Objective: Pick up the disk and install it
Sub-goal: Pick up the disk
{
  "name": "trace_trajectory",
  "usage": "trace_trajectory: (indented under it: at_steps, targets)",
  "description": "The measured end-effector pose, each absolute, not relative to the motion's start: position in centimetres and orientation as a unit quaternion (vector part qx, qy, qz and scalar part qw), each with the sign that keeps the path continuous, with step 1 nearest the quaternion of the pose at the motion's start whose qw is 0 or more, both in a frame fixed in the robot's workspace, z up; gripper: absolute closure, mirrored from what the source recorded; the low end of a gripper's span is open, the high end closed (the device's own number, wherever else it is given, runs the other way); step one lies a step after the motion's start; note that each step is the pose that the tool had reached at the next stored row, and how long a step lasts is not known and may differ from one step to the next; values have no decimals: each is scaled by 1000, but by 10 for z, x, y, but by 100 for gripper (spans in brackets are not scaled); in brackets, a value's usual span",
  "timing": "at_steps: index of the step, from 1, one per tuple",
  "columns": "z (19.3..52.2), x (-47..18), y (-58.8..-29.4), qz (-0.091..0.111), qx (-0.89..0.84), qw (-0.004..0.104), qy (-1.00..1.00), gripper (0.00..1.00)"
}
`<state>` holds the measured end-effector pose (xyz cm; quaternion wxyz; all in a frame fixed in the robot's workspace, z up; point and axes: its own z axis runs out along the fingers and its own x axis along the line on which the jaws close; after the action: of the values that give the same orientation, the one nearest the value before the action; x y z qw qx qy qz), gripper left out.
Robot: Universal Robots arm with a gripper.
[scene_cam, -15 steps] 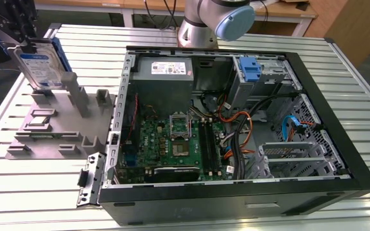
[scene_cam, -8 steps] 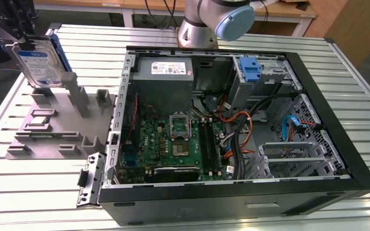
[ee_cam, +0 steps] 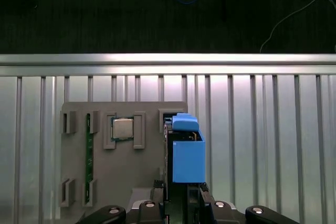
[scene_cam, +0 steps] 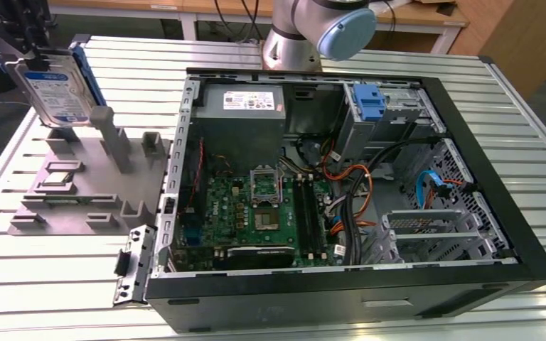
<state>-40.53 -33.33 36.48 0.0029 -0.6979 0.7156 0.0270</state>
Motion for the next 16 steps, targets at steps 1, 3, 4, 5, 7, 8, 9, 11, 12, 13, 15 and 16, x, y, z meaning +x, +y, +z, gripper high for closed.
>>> trace_trajectory:
  at_steps: [1, 3, 4, 5, 7, 8, 9, 11, 12, 13, 15, 16]
  targets:
    - [365, -405, -333, 27, -698, 3, 716, 65]
    - [366, -405, -333, 27, -698, 3, 716, 65]
    - [366, -405, -333, 27, -698, 3, 716, 65]
    - [367, -405, -333, 27, -698, 3, 716, 65]
    - [367, -405, -333, 27, -698, 3, 716, 65]
    - [368, -405, -333, 27, -698, 3, 716, 65]
    - [368, -405, -333, 27, -698, 3, 716, 65]
    - [368, -405, -333, 27, -698, 3, 716, 65]
    - [368, -405, -333, 27, -698, 3, 716, 65]
    - [369, -405, -333, 27, -698, 3, 716, 65]
    - [369, -405, -333, 27, -698, 3, 716, 65]
    - [369, -405, -333, 27, -698, 3, 716, 65]
